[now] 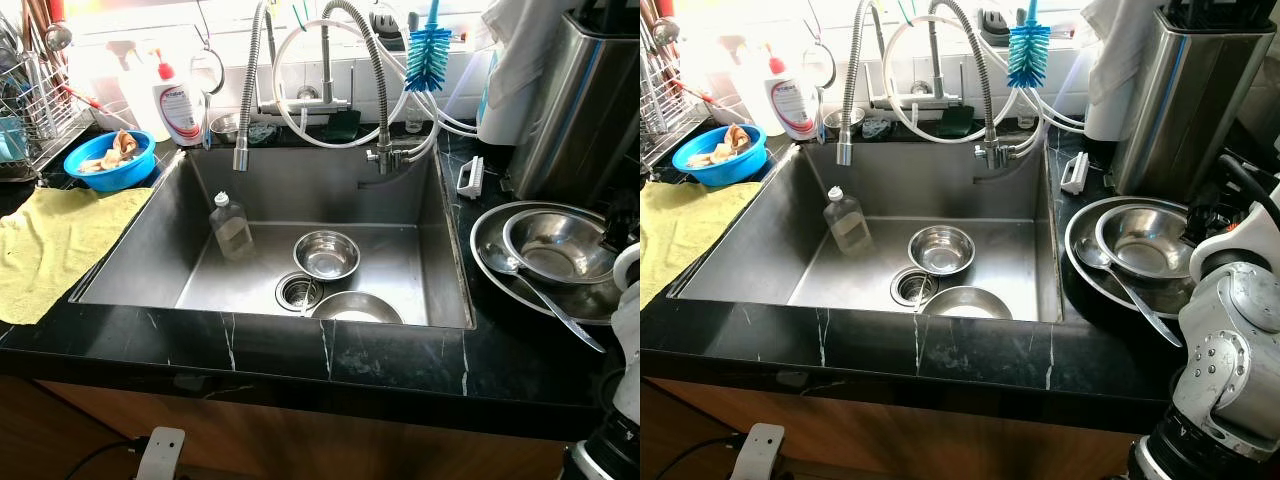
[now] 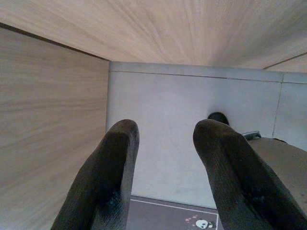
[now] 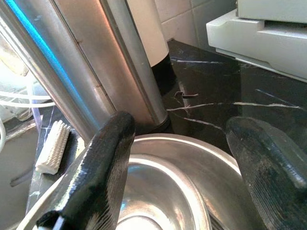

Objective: Kitchen organization

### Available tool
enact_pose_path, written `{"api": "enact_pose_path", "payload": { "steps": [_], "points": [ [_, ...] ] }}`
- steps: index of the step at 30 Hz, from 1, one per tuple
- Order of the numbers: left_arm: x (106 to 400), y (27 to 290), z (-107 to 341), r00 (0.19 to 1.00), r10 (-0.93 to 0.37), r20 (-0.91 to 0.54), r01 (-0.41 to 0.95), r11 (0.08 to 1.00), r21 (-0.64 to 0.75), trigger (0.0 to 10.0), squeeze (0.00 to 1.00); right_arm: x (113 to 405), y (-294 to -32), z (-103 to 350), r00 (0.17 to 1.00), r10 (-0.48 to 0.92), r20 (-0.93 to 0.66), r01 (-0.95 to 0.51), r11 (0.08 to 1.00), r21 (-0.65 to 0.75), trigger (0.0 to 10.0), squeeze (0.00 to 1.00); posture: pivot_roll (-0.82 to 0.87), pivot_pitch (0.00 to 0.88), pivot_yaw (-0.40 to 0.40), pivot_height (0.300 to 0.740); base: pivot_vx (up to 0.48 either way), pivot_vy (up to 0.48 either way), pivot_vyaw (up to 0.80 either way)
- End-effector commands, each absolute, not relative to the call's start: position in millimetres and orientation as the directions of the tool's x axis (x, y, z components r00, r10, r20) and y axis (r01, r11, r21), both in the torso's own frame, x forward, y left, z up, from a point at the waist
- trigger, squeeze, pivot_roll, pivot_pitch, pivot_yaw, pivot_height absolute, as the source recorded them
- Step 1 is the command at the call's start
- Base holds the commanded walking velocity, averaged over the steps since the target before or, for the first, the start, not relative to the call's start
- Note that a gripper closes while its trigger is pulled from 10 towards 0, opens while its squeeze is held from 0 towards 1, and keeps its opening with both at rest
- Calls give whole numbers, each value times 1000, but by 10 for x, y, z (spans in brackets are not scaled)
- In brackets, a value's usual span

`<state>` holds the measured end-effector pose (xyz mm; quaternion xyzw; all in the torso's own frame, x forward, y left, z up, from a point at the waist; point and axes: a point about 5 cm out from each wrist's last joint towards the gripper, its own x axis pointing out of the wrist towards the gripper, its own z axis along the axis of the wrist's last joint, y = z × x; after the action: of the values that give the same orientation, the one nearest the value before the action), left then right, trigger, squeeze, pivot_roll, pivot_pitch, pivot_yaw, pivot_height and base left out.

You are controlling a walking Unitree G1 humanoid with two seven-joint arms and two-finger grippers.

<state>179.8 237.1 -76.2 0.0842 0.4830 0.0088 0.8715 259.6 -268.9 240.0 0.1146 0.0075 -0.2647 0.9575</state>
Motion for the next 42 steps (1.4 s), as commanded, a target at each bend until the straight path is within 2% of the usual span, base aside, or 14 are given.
{"api": "enact_pose_path", "payload": {
  "steps": [1, 6, 28, 42],
  "points": [
    [1786, 2426, -755, 524, 106, -845, 87, 980, 177, 10000, 0, 2590, -2633, 2464, 875, -481, -57, 480, 843, 243, 10000, 0, -242, 0, 110, 740, 0, 0, 0],
    [1797, 2428, -748, 526, 103, -844, 93, 980, 177, 10000, 0, 2588, -2609, 2412, 877, -469, -109, 479, 832, 280, 10000, 0, -238, 0, 109, 740, 0, 0, 0],
    [1796, 2418, -751, 526, 99, -845, 100, 979, 177, 10000, 0, 2562, -2647, 2216, 862, -455, -224, 504, 819, 275, 10000, 0, -228, 0, 106, 740, 0, 0, 0],
    [1808, 2424, -744, 529, 98, -843, 102, 979, 178, 10000, 0, 2571, -2638, 2145, 860, -443, -253, 504, 813, 291, 10000, 0, -223, 0, 105, 740, 0, 0, 0]
  ]
}}
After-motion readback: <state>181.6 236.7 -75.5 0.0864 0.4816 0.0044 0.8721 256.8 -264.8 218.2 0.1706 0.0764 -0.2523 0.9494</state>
